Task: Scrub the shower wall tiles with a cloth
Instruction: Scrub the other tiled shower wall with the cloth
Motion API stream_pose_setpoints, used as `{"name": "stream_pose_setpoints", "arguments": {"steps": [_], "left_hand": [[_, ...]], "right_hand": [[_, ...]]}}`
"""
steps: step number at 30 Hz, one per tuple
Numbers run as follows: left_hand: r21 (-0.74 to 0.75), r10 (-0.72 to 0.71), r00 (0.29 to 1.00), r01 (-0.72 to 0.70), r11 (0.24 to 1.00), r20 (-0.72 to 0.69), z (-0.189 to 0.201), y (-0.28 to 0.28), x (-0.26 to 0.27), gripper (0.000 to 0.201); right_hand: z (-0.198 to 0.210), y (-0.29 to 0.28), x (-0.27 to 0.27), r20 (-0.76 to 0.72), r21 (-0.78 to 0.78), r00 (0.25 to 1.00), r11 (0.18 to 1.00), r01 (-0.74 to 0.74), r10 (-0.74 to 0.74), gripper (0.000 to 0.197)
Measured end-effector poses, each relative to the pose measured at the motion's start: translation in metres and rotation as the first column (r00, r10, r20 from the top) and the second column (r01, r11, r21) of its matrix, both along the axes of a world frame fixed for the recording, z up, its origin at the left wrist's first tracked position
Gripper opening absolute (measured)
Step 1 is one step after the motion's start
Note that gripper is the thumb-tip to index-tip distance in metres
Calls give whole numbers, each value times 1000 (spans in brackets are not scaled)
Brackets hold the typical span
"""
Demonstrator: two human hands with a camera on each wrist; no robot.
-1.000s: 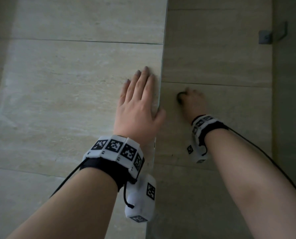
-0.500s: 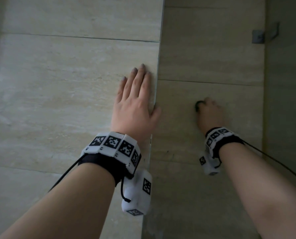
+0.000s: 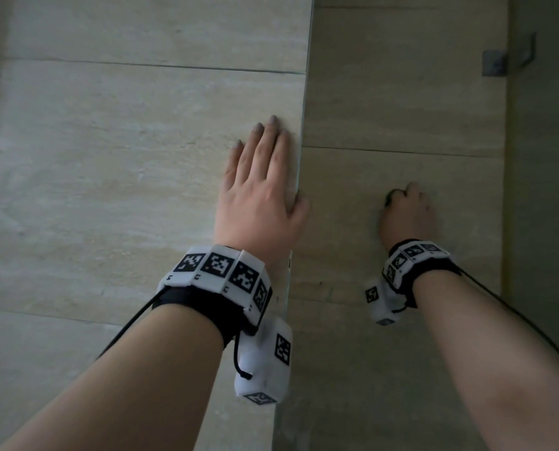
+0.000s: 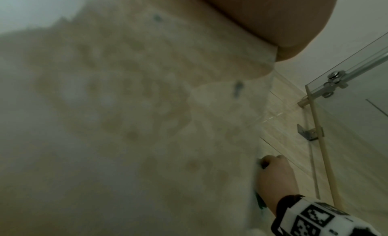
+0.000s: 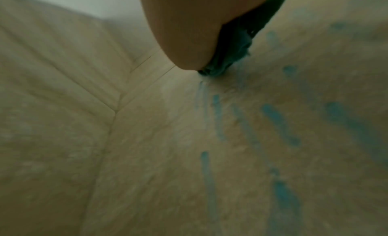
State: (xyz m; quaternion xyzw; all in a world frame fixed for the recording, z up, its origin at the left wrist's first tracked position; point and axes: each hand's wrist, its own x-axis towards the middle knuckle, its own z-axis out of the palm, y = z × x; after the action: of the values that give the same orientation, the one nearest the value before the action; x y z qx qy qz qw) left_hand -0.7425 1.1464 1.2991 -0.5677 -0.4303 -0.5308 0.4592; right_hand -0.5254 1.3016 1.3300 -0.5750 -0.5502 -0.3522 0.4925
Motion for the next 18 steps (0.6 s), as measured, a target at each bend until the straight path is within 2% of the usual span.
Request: {"name": "stream_pose_setpoints", "arguments": {"steps": [1,2,4,5,6,8,10,11,12,13,16,17,18], "left_hand": [[-5,-3,1000,3,1000,0,0,0,0,74],[-10,-7,1000,7,1000,1,-1,0,0,73],[-6,-12,1000,12,1000,5,-1,0,0,73],[-4,-14,1000,14,1000,7,-1,0,1,73],[-5,-16,1000,16,1000,9,-2,0,1,73],[-4,-16,1000,16,1000,10,-1,-1,1,73],[-3,-17,1000,17,1000,8,-1,-1,1,74],[-8,-18,1000,18,1000,8,-1,-1,1,74],[-11,-18,1000,18,1000,9,-1,-1,1,74],[-10,-17,1000,17,1000,11,-1,-1,1,74],[-11,-17,1000,17,1000,8,-1,-1,0,74],[-15,-18,1000,18,1000,7,-1,-1,0,74],[-17,-18,1000,18,1000,5,-1,-1,0,73]], "right_hand": [[-4,-2,-6,-13,0,999,999,-41,41,19],[-11,-1,-13,48,3,993,994,-107,107,14],[-27,0,-18,330,-9,920,976,-218,209,10],[-32,0,-13,437,-21,874,974,-227,213,14],[-33,-1,-6,476,-50,855,977,-209,207,14],[-28,-1,5,381,-38,911,987,-156,159,12],[-24,0,6,80,-3,990,994,-112,112,16],[-24,0,1,-1,-2,995,995,-97,97,17],[-27,-2,-7,3,-22,993,993,-117,117,16],[-31,-4,-17,84,-42,984,987,-155,158,11],[-44,0,-24,439,-59,870,974,-220,224,13],[-42,0,-18,464,-49,860,976,-214,212,13],[-40,1,-12,427,-31,884,980,-194,189,12]]}}
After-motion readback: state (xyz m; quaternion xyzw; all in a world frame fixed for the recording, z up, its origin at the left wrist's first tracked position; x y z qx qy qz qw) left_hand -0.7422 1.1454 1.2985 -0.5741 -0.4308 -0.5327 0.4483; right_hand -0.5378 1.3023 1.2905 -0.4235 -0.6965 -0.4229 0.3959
